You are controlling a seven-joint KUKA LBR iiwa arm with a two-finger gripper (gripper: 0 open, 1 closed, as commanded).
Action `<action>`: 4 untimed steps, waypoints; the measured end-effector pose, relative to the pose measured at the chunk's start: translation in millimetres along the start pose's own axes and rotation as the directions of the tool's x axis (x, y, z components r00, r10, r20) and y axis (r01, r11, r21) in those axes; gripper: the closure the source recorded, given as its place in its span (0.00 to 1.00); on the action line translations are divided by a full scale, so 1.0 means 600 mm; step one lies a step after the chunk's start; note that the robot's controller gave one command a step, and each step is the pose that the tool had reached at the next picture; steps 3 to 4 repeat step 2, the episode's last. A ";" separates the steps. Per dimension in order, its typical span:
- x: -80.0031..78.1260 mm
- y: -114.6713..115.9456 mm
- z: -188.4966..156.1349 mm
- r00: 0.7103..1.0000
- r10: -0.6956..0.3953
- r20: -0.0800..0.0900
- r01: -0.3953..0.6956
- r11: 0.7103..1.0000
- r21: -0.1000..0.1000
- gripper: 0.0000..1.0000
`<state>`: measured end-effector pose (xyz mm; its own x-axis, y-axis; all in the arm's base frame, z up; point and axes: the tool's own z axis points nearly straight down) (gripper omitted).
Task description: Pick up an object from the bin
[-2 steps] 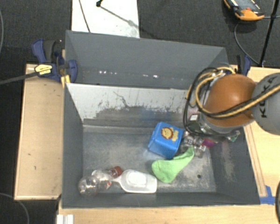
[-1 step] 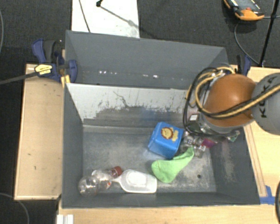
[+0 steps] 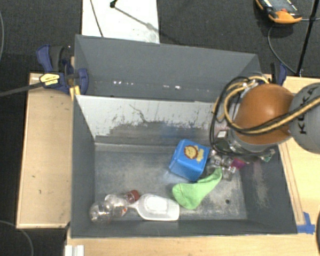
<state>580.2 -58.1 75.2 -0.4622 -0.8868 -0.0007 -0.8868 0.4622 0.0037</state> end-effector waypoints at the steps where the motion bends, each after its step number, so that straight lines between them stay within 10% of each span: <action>1: 0.000 0.002 -0.034 1.000 0.003 -0.002 -0.003 1.000 -0.004 1.00; 4: -0.001 -0.002 -0.065 1.000 0.003 0.001 -0.003 1.000 0.005 1.00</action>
Offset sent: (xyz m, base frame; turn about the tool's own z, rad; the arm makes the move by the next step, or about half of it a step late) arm 0.0000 -0.0002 0.0133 0.0000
